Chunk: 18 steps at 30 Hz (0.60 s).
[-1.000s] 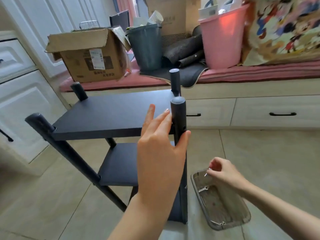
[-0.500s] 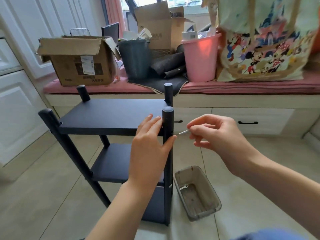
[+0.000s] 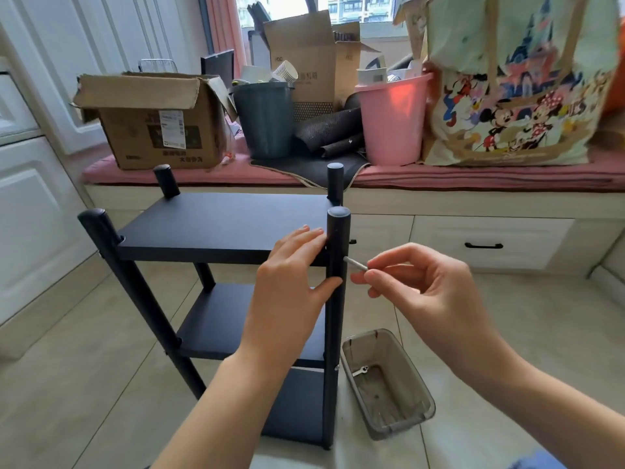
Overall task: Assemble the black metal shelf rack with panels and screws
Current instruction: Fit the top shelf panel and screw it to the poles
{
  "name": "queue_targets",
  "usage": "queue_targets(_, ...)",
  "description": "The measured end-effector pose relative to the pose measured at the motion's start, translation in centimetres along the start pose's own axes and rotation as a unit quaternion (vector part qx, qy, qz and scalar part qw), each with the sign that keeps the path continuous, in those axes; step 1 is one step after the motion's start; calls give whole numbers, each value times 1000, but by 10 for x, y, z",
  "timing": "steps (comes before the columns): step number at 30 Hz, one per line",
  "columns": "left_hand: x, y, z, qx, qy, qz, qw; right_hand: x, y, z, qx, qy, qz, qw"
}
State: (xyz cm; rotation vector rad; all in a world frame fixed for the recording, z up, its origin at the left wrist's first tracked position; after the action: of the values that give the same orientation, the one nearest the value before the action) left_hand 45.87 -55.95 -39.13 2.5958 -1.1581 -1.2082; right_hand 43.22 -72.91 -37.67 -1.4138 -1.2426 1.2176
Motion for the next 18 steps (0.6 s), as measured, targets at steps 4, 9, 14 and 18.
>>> queue_targets(4,1,1,-1,-9,6,5,1000,1,7,-3,-1,6,14,1000)
queue_targets(9,-2,1,-1,-10,13,10,1000,0,13,-5,-6,-3,20,1000)
queue_targets(14,-3,0,-2,-7,16,13,1000,-4,18,-8,4,-1,15,1000)
queue_targets(18,-4,0,-1,-7,18,17,1000,-4,17,-8,1,-5,14,1000)
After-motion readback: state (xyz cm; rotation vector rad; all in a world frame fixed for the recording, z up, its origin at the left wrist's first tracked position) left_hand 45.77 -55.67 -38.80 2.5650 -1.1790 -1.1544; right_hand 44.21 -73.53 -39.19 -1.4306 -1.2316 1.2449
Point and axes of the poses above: each hand's wrist, its own z-axis away from the middle knuckle, its own x-axis out of the palm, y = z × x, the point moved 3 cm from there along -z, towards the middle knuckle, and after that the axes turned 14 degrees about x, right-handed, at the moved point
